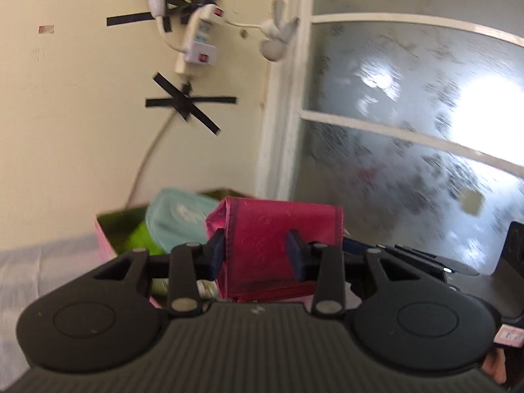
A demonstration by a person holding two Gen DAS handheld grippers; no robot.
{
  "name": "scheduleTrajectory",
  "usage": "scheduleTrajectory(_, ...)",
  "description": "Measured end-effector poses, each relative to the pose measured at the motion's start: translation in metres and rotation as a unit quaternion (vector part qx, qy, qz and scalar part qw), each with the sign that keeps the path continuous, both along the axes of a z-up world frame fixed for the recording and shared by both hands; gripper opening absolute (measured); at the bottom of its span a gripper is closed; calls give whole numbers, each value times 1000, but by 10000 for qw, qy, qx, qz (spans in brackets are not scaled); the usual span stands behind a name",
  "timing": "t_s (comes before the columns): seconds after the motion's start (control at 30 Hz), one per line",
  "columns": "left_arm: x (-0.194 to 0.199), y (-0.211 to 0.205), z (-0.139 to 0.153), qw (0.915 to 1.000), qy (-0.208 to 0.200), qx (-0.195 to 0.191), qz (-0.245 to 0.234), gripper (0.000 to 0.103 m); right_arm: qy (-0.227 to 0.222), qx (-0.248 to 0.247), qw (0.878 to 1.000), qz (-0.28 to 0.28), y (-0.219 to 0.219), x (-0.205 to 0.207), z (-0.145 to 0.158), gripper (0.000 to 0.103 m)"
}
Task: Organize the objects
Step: 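Lift the pink wallet with the right gripper and carry it over the tin, then lower the wallet onto the teal pouch and open the right gripper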
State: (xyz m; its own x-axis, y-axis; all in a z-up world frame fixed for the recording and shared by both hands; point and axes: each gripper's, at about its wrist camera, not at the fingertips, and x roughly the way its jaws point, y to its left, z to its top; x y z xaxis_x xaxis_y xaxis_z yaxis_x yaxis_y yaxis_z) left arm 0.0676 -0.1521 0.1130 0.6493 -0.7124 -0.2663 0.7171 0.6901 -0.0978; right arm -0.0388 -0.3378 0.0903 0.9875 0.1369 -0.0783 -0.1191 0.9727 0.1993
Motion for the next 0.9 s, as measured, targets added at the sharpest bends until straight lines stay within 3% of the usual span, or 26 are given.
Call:
scheduleTrajectory(0.2,65,-33,-3,9990,299,99,309,44,425,-25,9990,97,-19,84,2,30)
scheduleTrajectory(0.4,109,-55,-22,9948,691,374,643,45,1071,142,9940,167,-36,150,-17,30)
scheduleTrajectory(0.53,117,-61,-30,9913,922,512,786,47,1333,234,9907,105,-38,165,-29,34)
scheduleTrajectory(0.73,111,-72,-29,9880,612,916,1085,50,1275,71,9918,14,-31,162,-33,39)
scheduleTrajectory(0.83,116,-73,-30,9844,633,965,1327,67,1220,89,9925,-43,-32,158,-34,49)
scheduleTrajectory(0.9,119,-70,-30,9815,731,949,1496,80,1100,42,9938,-183,-30,154,-33,63)
